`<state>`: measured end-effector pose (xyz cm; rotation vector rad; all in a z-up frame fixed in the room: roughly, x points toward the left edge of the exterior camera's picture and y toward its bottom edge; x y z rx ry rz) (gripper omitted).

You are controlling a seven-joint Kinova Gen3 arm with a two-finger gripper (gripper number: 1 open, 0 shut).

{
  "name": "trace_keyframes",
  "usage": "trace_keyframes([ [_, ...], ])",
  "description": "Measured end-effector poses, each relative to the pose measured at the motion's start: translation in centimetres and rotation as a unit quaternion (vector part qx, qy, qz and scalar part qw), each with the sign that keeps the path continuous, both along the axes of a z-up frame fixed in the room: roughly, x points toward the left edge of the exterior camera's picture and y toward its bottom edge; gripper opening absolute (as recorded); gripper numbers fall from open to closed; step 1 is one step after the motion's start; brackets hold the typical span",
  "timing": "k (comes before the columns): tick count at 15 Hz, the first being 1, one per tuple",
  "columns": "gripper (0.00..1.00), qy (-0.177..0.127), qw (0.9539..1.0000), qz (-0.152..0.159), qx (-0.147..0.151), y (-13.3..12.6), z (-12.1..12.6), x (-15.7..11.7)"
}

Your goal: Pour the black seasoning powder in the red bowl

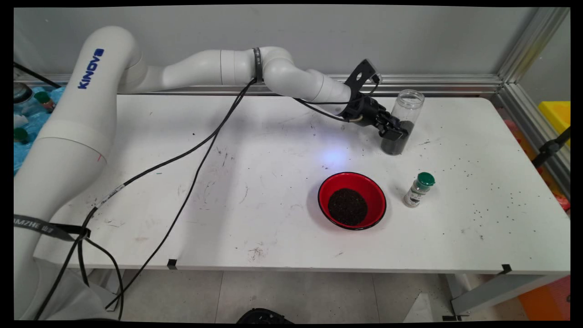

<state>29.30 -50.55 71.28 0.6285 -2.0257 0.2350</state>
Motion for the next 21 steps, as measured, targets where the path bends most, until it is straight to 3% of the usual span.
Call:
trace_keyframes([
  [7, 0.00, -0.001, 1.0000, -0.003, -0.005, 0.1, 0.5, 0.2],
  [13, 0.00, 0.005, 0.9997, -0.013, -0.021, 0.4, 2.3, 0.1],
  [21, 0.00, 0.010, 0.9979, -0.040, -0.051, 2.4, 7.2, -0.3],
])
